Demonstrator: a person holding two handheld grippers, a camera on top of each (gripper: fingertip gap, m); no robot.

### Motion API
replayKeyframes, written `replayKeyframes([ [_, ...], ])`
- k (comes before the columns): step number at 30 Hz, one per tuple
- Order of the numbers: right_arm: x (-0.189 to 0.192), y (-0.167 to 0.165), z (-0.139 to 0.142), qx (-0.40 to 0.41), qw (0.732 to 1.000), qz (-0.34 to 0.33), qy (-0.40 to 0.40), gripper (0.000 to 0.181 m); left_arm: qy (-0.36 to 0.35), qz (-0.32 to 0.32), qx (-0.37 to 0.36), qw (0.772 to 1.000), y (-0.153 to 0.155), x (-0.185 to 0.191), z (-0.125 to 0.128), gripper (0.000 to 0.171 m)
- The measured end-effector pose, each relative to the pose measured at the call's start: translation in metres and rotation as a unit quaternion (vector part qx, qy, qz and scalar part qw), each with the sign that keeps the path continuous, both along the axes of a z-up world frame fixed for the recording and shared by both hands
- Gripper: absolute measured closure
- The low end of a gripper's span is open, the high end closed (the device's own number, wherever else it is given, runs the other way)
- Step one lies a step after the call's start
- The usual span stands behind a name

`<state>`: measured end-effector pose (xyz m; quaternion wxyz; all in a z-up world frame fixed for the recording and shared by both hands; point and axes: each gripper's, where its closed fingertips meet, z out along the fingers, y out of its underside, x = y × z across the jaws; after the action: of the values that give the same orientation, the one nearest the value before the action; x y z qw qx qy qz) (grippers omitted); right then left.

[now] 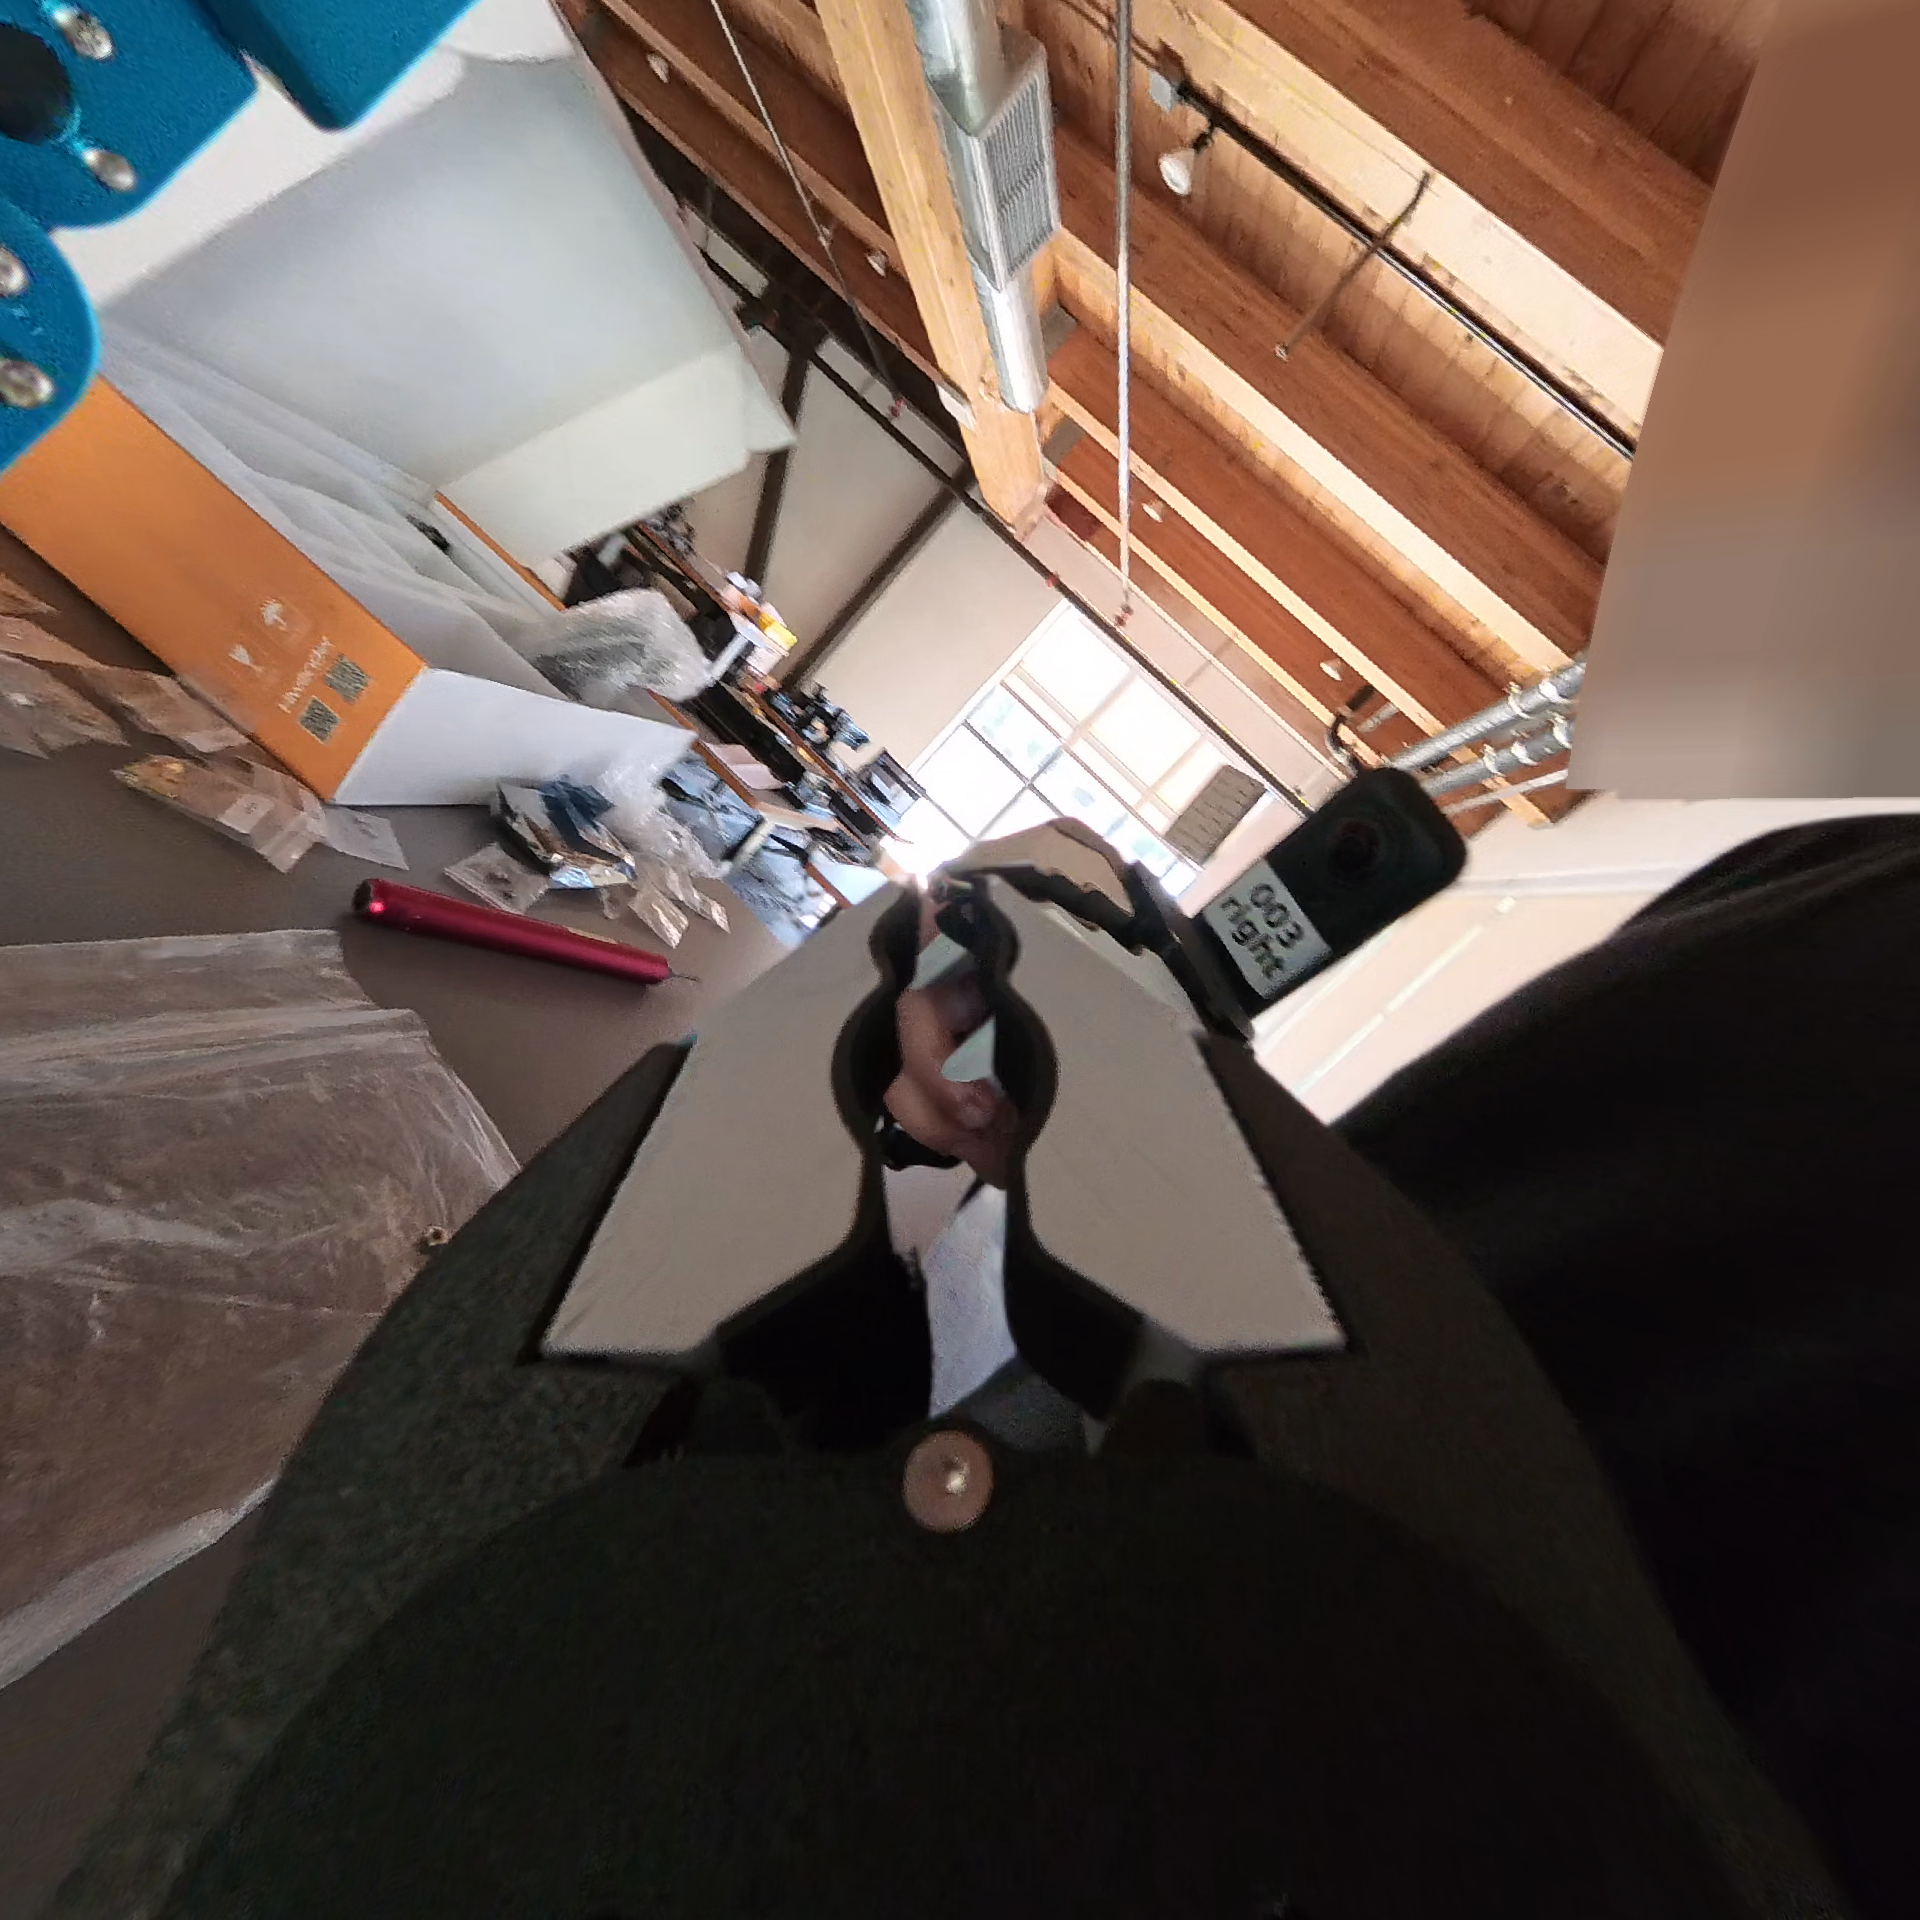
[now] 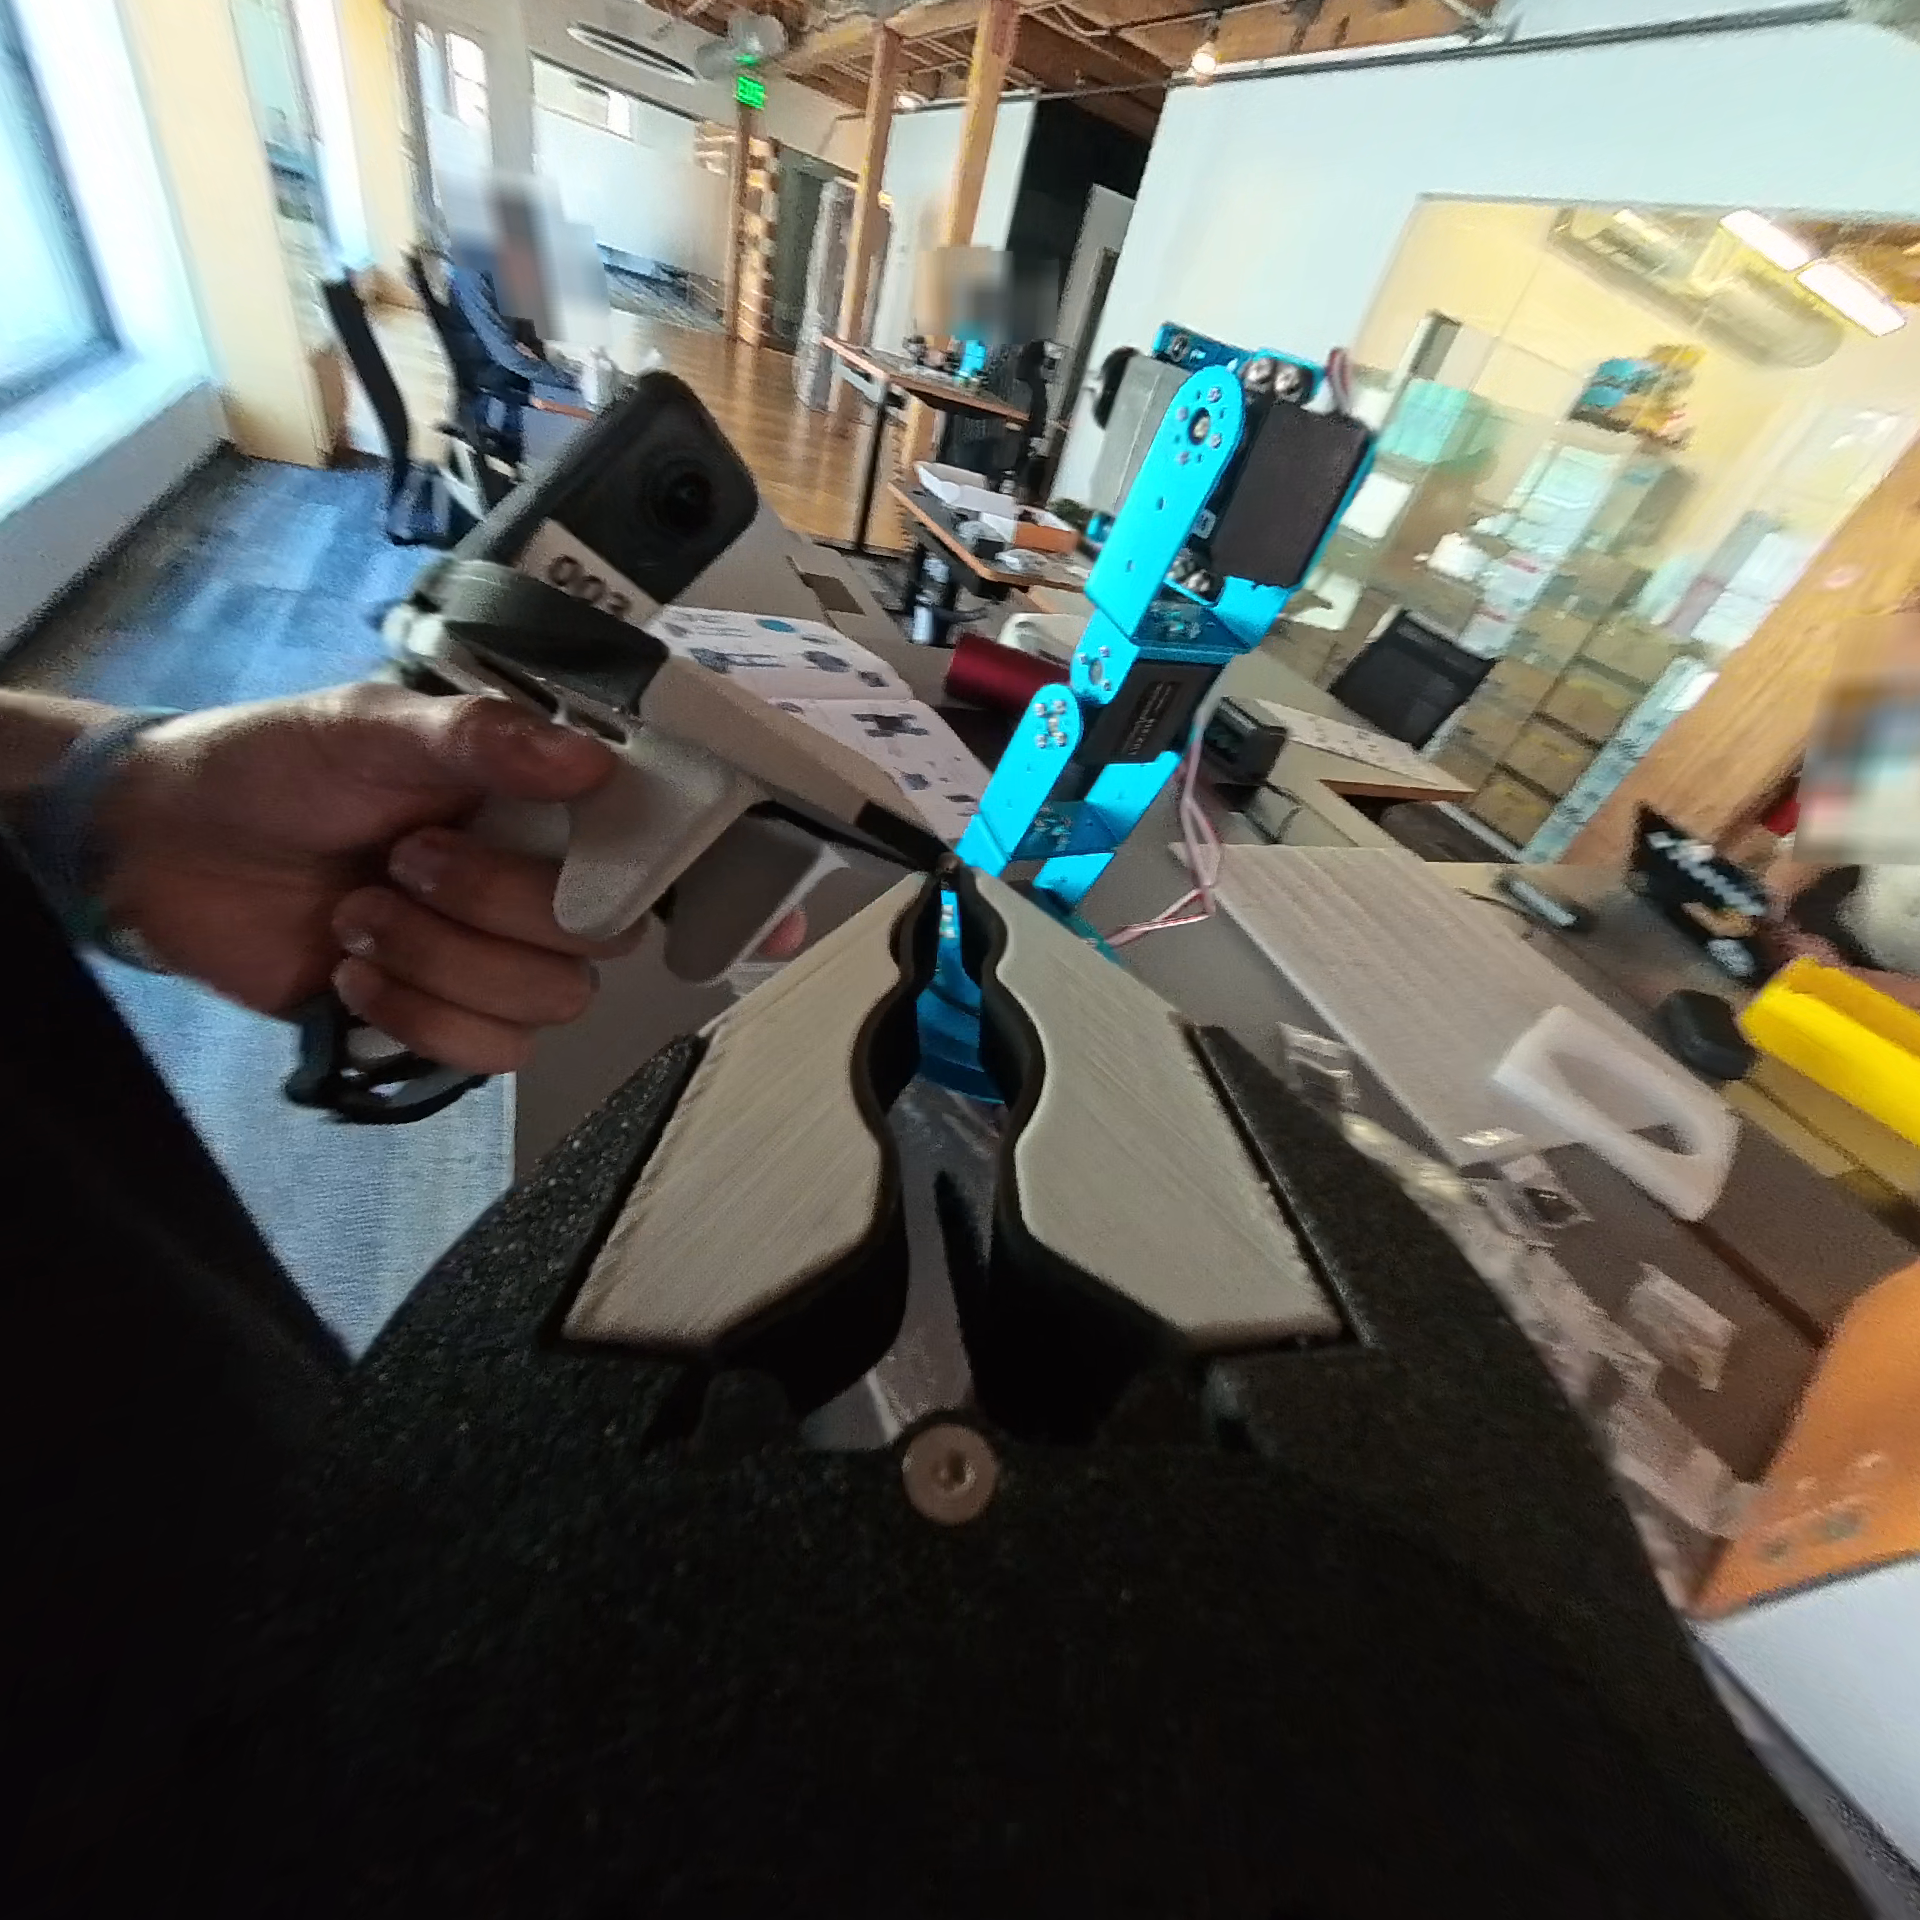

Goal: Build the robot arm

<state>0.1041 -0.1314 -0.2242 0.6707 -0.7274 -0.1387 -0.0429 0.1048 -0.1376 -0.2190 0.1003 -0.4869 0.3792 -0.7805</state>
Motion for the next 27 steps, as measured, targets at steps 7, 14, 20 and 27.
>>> replayKeyframes([
  [7, -0.013, 0.001, 0.009, 0.001, 0.972, 0.118, 0.205, 0.179, -0.042, -0.118, 0.006, 0.992, 0.001, -0.016, 0.005, 0.157],
  [14, -0.016, 0.010, 0.006, -0.006, 0.941, 0.155, 0.300, 0.179, -0.061, -0.141, 0.016, 0.988, 0.015, -0.020, 0.007, 0.162],
  [20, -0.020, 0.021, 0.003, -0.014, 0.938, 0.160, 0.308, 0.179, -0.060, -0.157, 0.029, 0.985, 0.021, -0.020, 0.004, 0.163],
  [27, -0.024, 0.025, -0.002, -0.032, 0.936, 0.163, 0.309, 0.179, -0.058, -0.154, 0.049, 0.985, 0.026, -0.022, -0.001, 0.167],
])
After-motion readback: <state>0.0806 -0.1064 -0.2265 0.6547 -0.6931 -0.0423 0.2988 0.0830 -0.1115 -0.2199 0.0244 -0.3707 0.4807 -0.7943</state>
